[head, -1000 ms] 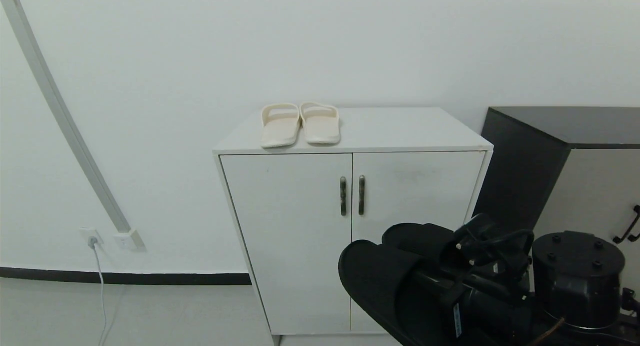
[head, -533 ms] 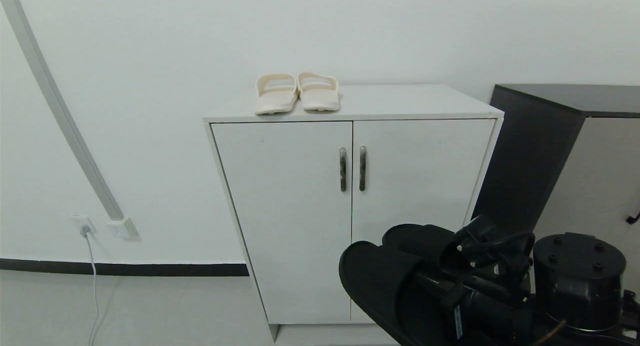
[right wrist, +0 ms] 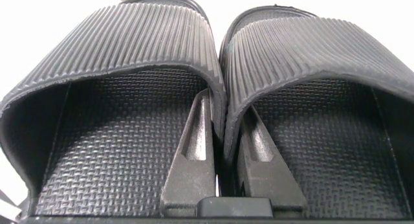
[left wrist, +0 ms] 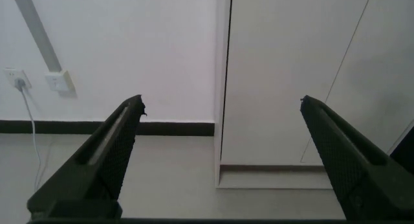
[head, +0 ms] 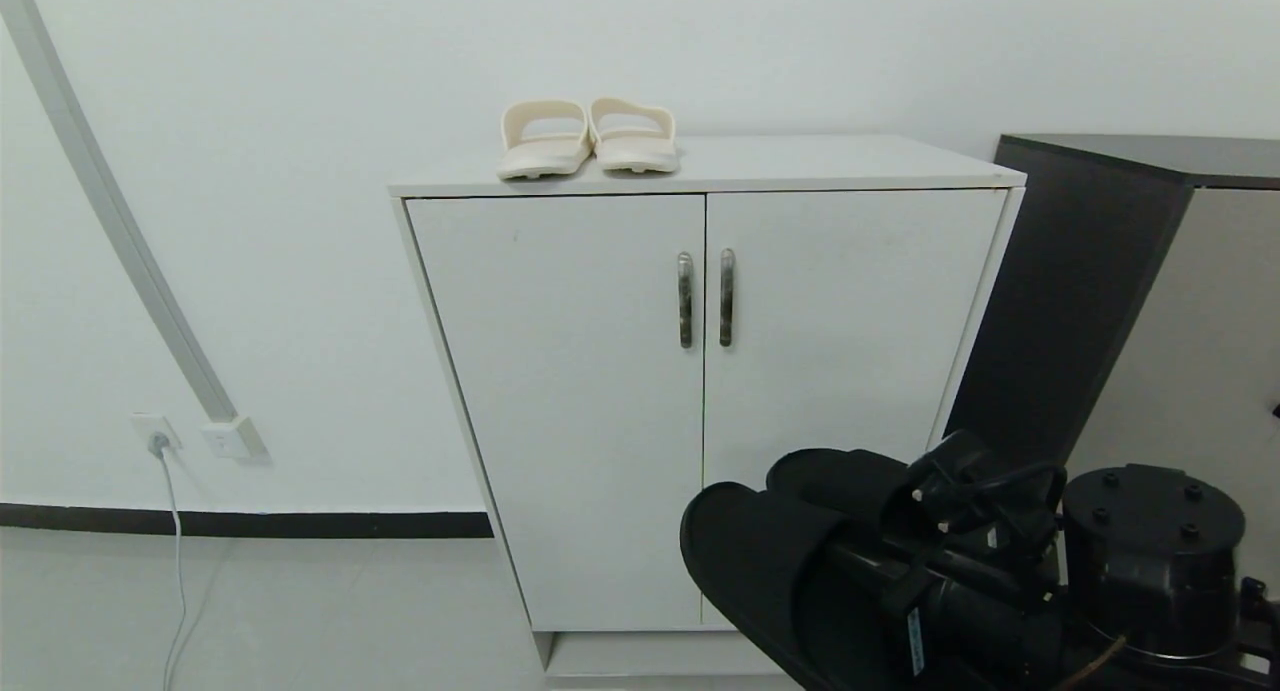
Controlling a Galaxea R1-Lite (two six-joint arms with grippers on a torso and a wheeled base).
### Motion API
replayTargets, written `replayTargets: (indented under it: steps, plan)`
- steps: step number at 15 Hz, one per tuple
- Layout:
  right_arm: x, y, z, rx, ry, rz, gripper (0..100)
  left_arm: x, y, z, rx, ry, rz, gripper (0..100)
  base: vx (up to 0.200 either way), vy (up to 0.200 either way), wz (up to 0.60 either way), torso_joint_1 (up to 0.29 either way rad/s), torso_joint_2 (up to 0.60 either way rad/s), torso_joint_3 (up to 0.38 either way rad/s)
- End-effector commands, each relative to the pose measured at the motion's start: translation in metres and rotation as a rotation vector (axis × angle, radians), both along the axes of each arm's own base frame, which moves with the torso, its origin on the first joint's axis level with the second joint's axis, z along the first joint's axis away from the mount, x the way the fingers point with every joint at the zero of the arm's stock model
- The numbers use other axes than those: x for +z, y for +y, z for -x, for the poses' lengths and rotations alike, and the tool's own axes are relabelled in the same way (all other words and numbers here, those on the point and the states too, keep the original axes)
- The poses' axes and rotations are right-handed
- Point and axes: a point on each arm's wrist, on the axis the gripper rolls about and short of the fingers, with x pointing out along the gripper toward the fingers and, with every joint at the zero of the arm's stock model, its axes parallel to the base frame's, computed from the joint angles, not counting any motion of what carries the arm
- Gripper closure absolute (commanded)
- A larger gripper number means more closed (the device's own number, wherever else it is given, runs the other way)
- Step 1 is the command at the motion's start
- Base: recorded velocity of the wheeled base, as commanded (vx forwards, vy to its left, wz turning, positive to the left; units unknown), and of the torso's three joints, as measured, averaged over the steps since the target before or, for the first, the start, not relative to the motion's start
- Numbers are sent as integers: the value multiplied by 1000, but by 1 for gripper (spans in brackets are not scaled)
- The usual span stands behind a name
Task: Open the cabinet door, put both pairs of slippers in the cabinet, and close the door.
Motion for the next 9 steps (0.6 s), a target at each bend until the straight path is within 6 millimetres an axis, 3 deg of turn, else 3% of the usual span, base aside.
replayTargets:
  steps: [1,9]
  plan:
    - [-2,1,0,1,2,2,100,0,0,0,-3,6,0,0,0,0,0,0,0,0]
    - [-2,0,0,5,-11,14,100,4,0,-11,-31,141,-72,0,0,0,0,-8,38,39]
